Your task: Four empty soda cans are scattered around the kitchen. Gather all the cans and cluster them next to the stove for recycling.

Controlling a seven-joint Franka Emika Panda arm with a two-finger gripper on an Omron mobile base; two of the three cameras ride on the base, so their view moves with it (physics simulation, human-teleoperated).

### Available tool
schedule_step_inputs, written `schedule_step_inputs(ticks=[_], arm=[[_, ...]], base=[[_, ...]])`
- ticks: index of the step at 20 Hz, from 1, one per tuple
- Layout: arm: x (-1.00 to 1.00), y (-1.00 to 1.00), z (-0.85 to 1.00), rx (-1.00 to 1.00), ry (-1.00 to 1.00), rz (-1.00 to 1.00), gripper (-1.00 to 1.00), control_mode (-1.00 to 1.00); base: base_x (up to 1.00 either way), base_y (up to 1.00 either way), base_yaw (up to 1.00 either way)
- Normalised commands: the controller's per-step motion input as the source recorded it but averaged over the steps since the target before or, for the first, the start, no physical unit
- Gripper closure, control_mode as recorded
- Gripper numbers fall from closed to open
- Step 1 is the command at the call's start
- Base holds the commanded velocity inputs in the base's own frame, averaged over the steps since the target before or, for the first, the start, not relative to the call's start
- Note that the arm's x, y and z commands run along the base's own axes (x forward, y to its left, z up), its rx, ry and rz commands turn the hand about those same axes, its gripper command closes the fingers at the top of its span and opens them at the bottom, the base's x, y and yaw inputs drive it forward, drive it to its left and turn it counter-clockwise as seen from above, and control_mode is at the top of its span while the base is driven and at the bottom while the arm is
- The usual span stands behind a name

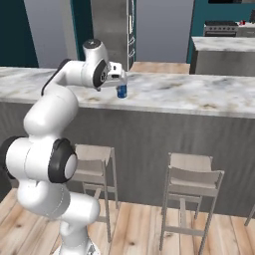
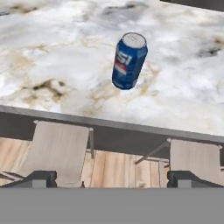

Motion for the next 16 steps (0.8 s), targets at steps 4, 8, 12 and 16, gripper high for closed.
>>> schedule_step_inputs(ticks=[4, 8, 12, 16], arm=[[0.37, 0.0, 0.0, 0.0, 0.0, -0.01, -1.0, -1.0], [0.32, 0.0, 0.0, 0.0, 0.0, -0.06, -1.0, -1.0], [0.31, 0.0, 0.0, 0.0, 0.0, -0.1, -1.0, -1.0], [0.19, 0.0, -0.01, 0.0, 0.0, -0.08, -1.0, -1.0]], base=[[0.0, 0.0, 0.0], [0.0, 0.0, 0.0], [0.0, 0.0, 0.0], [0.0, 0.0, 0.0]])
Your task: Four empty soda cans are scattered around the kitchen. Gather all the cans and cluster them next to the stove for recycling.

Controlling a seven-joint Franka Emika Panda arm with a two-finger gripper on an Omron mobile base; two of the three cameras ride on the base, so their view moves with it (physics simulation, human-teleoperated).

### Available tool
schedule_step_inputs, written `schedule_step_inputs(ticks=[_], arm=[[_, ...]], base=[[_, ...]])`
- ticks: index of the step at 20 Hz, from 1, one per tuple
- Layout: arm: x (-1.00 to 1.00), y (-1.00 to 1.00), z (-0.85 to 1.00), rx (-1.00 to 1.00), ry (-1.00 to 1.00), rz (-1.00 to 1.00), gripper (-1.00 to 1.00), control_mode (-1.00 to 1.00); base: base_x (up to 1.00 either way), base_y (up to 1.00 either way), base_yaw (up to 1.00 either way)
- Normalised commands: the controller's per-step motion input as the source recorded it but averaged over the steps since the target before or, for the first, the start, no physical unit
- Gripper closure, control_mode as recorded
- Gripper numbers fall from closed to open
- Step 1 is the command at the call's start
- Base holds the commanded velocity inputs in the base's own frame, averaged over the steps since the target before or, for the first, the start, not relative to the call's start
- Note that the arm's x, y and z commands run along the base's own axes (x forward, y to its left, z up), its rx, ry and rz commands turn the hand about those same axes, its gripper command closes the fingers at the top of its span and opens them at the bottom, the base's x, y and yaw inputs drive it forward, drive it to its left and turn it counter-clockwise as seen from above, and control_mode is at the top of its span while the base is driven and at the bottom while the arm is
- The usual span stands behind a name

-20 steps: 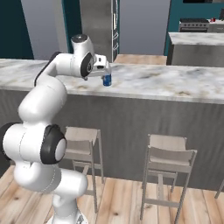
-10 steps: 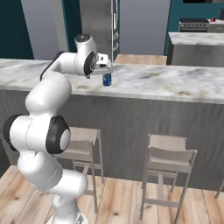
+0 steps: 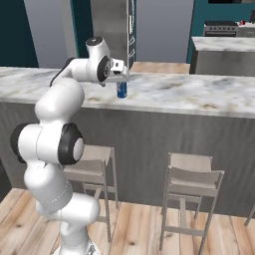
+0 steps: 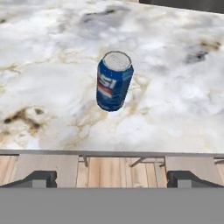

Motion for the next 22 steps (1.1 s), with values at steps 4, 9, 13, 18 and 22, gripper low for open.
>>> schedule_step_inputs(ticks=[4, 9, 13, 18, 22], arm=[[0.18, 0.0, -0.04, 0.0, 0.0, -0.02, -1.0, -1.0], [0.16, 0.0, -0.09, 0.0, 0.0, 0.0, -1.0, -1.0], [0.23, 0.0, -0.16, 0.0, 0.0, 0.0, -1.0, -1.0], [0.22, 0.0, -0.14, 0.0, 0.0, 0.0, -1.0, -1.0], [0.2, -0.01, -0.08, 0.0, 0.0, 0.0, -1.0, -1.0]], base=[[0.0, 0.0, 0.0], [0.0, 0.0, 0.0], [0.0, 0.0, 0.0], [0.0, 0.0, 0.0], [0.0, 0.0, 0.0]])
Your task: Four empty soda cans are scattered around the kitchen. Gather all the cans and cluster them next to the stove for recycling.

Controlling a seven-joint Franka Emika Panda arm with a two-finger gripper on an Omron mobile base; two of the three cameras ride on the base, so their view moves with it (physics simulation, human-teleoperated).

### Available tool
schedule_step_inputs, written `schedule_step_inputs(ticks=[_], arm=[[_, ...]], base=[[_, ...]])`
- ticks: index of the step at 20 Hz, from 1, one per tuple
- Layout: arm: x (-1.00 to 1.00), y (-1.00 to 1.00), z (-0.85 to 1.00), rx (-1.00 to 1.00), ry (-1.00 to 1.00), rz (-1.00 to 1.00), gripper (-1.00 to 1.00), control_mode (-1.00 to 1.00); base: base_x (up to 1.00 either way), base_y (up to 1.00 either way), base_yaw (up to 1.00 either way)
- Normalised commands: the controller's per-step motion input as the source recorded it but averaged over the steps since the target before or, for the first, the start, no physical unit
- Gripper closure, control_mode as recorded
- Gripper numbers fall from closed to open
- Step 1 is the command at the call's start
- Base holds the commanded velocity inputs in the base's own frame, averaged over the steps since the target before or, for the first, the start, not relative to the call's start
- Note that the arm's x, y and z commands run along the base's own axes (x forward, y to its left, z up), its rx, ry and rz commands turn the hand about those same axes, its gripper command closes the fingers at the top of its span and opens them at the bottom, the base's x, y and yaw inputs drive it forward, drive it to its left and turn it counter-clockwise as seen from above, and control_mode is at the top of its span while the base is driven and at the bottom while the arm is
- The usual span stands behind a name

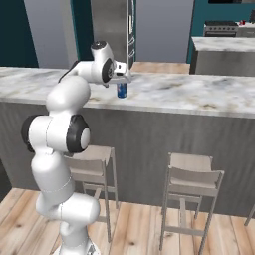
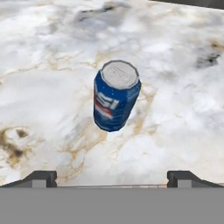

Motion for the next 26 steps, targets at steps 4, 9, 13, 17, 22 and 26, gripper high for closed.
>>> schedule_step_inputs(ticks=[4, 9, 13, 17, 22, 26], arm=[[0.23, 0.0, -0.09, 0.0, 0.0, 0.0, -1.0, -1.0], [0.26, 0.0, -0.06, 0.0, 0.01, 0.0, -1.0, -1.0], [0.25, 0.0, -0.02, 0.0, 0.0, 0.0, -1.0, -1.0], [0.27, 0.0, -0.01, 0.0, 0.0, -0.02, -1.0, -1.0], [0.25, -0.01, -0.02, 0.0, 0.0, -0.03, -1.0, -1.0], [0.23, -0.05, -0.06, 0.02, 0.01, -0.02, -1.0, -1.0]], base=[[0.0, 0.0, 0.0], [0.0, 0.0, 0.0], [0.0, 0.0, 0.0], [0.0, 0.0, 0.0], [0.0, 0.0, 0.0], [0.0, 0.0, 0.0]])
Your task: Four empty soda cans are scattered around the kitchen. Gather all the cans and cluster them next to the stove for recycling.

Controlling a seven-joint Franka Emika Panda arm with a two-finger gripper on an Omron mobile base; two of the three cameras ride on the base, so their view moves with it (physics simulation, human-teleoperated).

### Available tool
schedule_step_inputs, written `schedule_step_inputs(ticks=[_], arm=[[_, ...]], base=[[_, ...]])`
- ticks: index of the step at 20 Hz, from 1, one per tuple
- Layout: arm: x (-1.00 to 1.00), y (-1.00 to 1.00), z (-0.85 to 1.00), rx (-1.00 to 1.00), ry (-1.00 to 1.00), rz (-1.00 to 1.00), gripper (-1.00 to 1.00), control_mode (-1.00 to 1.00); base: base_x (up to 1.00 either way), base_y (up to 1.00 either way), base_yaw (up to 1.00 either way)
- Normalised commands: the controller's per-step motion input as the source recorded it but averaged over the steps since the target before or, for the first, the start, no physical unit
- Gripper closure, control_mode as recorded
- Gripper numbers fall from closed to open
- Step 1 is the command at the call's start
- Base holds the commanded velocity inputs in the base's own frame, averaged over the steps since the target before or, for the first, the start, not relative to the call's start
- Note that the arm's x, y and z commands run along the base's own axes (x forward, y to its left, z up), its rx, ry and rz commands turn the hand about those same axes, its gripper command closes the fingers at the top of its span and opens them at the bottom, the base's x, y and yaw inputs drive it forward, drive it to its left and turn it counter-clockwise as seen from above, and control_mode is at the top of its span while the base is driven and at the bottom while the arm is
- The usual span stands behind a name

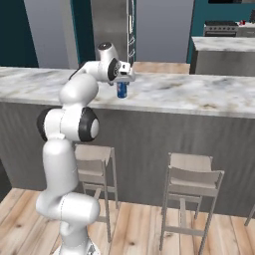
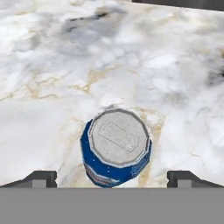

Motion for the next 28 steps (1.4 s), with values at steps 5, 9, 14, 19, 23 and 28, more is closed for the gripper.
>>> schedule_step_inputs(ticks=[5, 9, 14, 19, 23, 28], arm=[[0.18, -0.1, -0.03, 0.05, 0.01, -0.01, -1.0, -1.0], [0.17, -0.01, -0.1, 0.01, 0.0, -0.01, -1.0, -1.0], [0.16, 0.0, -0.13, 0.0, 0.0, 0.0, -1.0, -1.0], [0.11, 0.0, -0.14, 0.0, 0.0, 0.0, 1.0, -1.0], [0.06, 0.0, -0.11, 0.01, 0.07, -0.01, 1.0, -1.0], [-0.16, 0.0, -0.03, 0.02, 0.04, -0.04, 1.0, -1.0]], base=[[0.0, 0.0, 0.0], [0.0, 0.0, 0.0], [0.0, 0.0, 0.0], [0.0, 0.0, 0.0], [0.0, 0.0, 0.0], [0.0, 0.0, 0.0]])
